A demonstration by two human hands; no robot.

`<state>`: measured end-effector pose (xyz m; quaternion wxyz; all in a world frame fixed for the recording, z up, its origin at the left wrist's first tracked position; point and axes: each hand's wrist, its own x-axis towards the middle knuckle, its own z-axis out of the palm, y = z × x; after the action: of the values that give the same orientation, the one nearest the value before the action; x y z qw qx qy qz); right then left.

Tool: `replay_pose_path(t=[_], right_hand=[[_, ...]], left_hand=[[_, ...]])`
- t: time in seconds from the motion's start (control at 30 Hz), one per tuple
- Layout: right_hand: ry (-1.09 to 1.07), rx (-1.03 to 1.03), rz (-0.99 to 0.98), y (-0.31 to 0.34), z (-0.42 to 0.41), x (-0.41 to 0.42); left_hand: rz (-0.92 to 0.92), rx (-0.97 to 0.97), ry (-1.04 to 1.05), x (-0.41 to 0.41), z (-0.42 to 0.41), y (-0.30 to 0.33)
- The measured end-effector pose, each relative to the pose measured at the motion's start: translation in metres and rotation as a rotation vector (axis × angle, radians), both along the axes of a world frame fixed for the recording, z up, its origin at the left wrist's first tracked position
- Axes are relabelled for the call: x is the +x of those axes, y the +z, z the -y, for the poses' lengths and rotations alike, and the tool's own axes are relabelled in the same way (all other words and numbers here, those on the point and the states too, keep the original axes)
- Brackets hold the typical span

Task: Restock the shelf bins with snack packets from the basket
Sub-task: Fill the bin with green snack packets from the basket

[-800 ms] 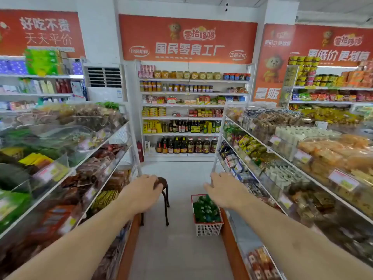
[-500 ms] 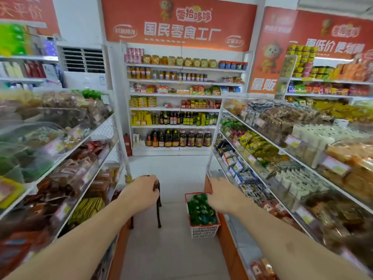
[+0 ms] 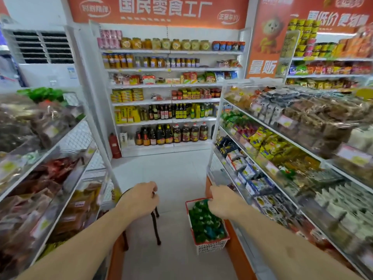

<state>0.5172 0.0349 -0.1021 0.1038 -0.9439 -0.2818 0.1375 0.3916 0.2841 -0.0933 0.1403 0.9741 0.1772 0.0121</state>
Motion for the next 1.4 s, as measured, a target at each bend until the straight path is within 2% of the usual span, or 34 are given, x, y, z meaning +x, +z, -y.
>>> replay_pose_path(t=[0.33,0.53,0.7,0.97,1.4], right_hand=[[0.091,-0.053,-0.040,-0.027,-0.089,0.207],[-0.003,0.001,-0.105,-0.055,-0.131,0.305],[-0.149,0.013,-0.134,-0.086,-0.154,0.379],[-0.356,0.055,-0.166,-0.120,-0.147,0.462],[-0.707,0.094,-0.385,-0.199,-0.113,0.567]], left_hand=[[0.010,-0.097,0.022,0.193,-0.075,-0.033],[-0.046,-0.104,-0.049,0.319,-0.125,-0.069],[-0.071,-0.092,-0.205,0.439,-0.152,-0.100],[-0.175,-0.104,-0.479,0.601,-0.143,-0.127],[-0.226,-0.201,-0.689,0.779,-0.096,-0.195]])
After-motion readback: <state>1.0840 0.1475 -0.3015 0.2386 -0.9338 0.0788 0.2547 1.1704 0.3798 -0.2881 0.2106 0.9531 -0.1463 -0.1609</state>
